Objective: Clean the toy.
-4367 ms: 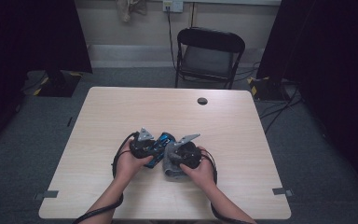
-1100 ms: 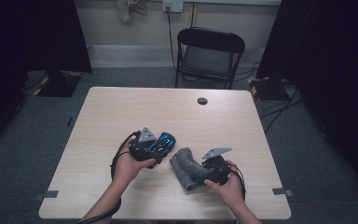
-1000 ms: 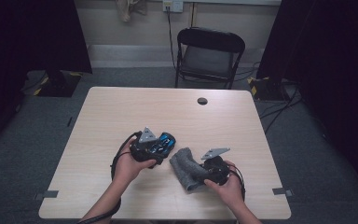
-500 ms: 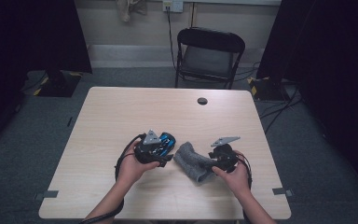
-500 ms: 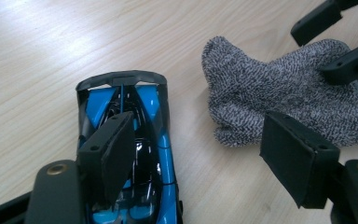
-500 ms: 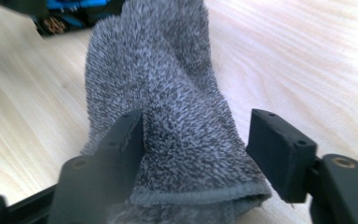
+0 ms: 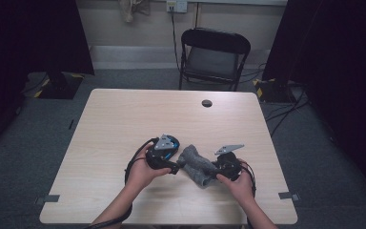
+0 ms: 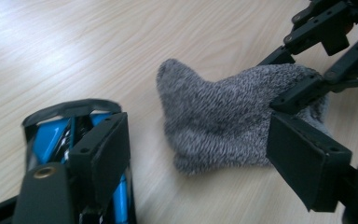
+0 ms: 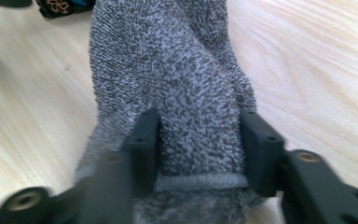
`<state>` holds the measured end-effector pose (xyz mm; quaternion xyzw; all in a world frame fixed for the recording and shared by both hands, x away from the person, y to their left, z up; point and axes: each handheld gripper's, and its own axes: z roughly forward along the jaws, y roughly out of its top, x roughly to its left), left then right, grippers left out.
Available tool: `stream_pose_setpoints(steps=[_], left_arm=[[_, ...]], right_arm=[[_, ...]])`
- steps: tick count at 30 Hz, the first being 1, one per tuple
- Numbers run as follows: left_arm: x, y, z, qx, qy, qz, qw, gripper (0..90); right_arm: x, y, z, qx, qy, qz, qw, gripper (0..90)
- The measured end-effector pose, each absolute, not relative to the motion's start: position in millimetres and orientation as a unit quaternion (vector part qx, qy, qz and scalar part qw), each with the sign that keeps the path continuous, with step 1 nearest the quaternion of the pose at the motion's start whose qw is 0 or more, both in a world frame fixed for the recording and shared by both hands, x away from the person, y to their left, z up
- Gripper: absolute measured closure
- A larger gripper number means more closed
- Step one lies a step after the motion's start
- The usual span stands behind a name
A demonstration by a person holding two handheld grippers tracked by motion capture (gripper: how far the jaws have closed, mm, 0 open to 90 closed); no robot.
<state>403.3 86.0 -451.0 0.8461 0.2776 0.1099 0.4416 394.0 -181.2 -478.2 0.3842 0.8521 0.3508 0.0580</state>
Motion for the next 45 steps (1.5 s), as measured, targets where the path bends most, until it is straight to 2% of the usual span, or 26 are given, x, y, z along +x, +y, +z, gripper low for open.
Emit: stream_pose_setpoints(steps=[3,8,16,26,28,31,32,34,35,39,45], left_arm=[[408,79,-454,0.845,0.268,0.105,0.450,19.9],[411,71,-455,0.847,0.255,0.101,0.455,18.1],[407,59,-455,0.855,0.225,0.077,0.461,18.6],[405,51,-475,0.891,0.188,0.075,0.406,17.5],[404,50,-480,0.902,0.184,0.076,0.384,22.0],[401,50,-484,0.910,0.173,0.094,0.365,34.7],[401,51,-483,0.910,0.177,0.099,0.362,40.3],[402,55,-480,0.907,0.198,0.088,0.362,60.4],[403,57,-478,0.906,0.205,0.080,0.362,64.5],[399,62,-475,0.900,0.224,0.063,0.368,68.5],[388,68,-474,0.898,0.222,0.034,0.379,65.2]], right_arm=[[399,-185,-479,0.377,0.854,0.356,0.042,66.7],[404,-187,-475,0.339,0.865,0.367,0.029,69.6],[402,-183,-471,0.282,0.887,0.365,0.006,69.7],[408,-183,-476,0.289,0.882,0.371,-0.006,67.0],[408,-183,-476,0.292,0.882,0.371,-0.005,64.5],[410,-184,-476,0.308,0.873,0.377,-0.009,59.5],[410,-184,-476,0.314,0.871,0.377,-0.008,57.7],[411,-185,-476,0.317,0.870,0.378,-0.008,52.6],[412,-185,-475,0.321,0.868,0.379,-0.005,47.8],[414,-192,-469,0.350,0.848,0.398,0.005,32.6],[416,-197,-465,0.350,0.852,0.387,0.029,29.8]])
